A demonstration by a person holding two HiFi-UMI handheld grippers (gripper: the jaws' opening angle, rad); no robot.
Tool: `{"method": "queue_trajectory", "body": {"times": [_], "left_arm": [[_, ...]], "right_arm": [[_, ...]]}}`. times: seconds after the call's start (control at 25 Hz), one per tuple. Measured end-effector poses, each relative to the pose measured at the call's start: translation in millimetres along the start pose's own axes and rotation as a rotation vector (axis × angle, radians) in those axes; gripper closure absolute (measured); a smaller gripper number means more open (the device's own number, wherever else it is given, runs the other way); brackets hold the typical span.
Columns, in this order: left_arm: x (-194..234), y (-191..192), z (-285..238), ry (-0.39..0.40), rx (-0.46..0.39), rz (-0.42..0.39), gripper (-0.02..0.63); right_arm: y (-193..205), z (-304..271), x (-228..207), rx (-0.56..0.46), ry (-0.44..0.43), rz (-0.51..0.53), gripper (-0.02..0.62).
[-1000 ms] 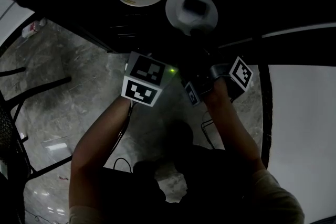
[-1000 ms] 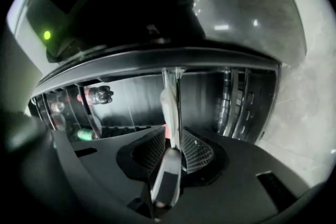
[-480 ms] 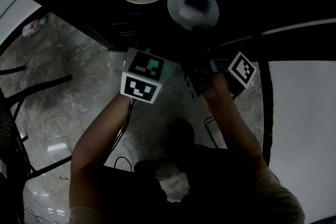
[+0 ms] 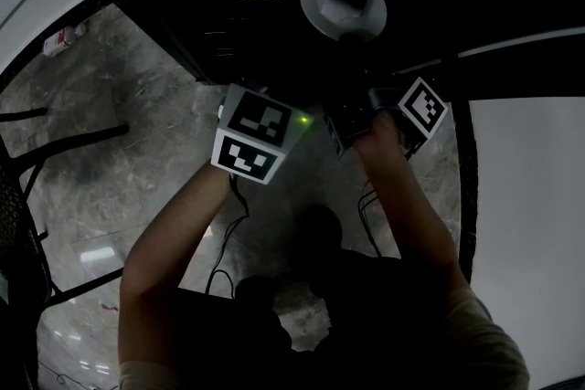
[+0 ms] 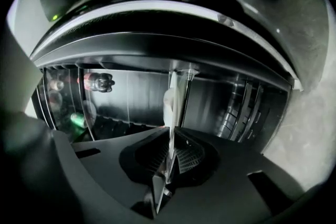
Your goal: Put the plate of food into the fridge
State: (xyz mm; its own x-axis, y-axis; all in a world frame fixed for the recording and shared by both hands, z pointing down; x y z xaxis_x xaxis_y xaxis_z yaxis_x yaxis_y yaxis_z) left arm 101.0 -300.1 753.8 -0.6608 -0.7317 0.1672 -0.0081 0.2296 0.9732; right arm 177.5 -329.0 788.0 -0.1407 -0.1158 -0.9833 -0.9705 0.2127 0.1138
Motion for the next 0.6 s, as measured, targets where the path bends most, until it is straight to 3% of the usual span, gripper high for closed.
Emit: {"method": "queue_trajectory", "body": {"times": [0.32, 0.6], "left_arm": [[1.4, 2.3, 0.0, -0.01, 0.006, -0.007, 0.589], [2.6, 2.7, -0.2, -0.01, 0.006, 0.0, 0.589]], "right_arm": [[2.3, 2.3, 1.1, 0.013, -0.012, -0.022, 0.56], [3.6, 16.1, -0.2, 0.028, 0.007, 0.113, 0.561]]}}
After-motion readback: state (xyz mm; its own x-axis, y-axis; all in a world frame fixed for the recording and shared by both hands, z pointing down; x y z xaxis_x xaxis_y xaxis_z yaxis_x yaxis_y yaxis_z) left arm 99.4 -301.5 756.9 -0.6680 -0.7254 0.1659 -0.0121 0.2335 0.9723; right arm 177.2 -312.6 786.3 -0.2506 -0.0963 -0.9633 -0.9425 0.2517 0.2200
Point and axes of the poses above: the fingertips, and each gripper's own axes: z backward along the fingers, x to its left, y out of its underside, the point moved 1 cm from there along z, backward along the fingers, and after that the axes turned 10 degrees about -x, right-handed, at the moved point
